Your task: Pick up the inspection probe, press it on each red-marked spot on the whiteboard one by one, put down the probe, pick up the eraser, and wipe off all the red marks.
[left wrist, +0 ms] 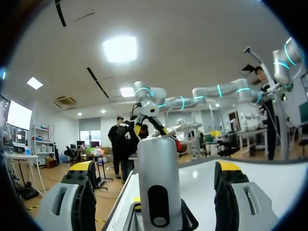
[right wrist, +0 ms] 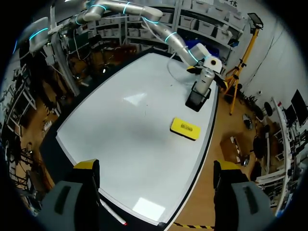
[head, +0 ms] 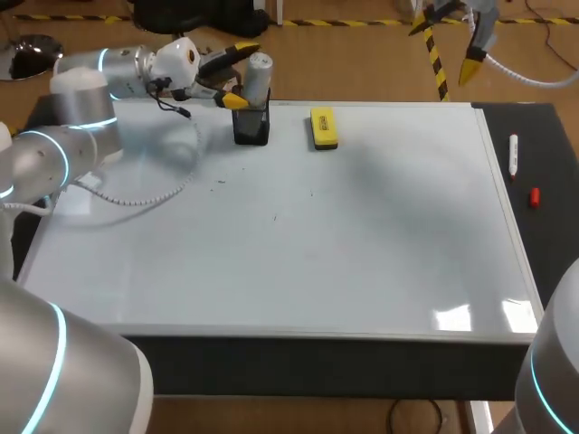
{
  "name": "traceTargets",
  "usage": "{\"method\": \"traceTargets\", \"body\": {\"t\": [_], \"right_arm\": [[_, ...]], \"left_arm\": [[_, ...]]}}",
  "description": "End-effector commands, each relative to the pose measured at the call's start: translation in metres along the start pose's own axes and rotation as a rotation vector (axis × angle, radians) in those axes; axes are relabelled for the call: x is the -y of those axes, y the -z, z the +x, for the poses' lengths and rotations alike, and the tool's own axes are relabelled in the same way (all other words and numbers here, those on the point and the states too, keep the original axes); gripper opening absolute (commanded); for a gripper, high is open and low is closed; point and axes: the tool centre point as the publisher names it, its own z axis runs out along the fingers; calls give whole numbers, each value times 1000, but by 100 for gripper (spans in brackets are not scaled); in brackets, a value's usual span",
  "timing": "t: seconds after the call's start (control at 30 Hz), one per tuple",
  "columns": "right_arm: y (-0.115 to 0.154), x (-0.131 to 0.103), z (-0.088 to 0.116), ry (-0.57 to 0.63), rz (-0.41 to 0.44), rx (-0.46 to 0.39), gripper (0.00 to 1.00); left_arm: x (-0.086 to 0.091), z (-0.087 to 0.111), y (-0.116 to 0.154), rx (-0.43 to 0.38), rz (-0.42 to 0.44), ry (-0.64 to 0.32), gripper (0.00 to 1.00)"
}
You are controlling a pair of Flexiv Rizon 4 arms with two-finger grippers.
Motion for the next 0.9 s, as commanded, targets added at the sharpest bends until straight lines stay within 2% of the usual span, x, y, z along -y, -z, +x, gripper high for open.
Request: {"method": "traceTargets", "body": {"t": [0.03,0.2,0.43,0.63,0.9], "right_arm": [[1,0,0,1,5,-3,100],[1,0,0,1,5,-3,100],[1,0,0,1,5,-3,100],[1,0,0,1,5,-3,100],[1,0,0,1,5,-3,100]], "left_arm": [[26,23,7,96,-102,-21,100],[48,39,24,151,-167,-52,100],[74,72,53,214,-228,-86,100],[84,101,78,274,-235,-94,100],[83,137,109,383,-248,-78,100]]}}
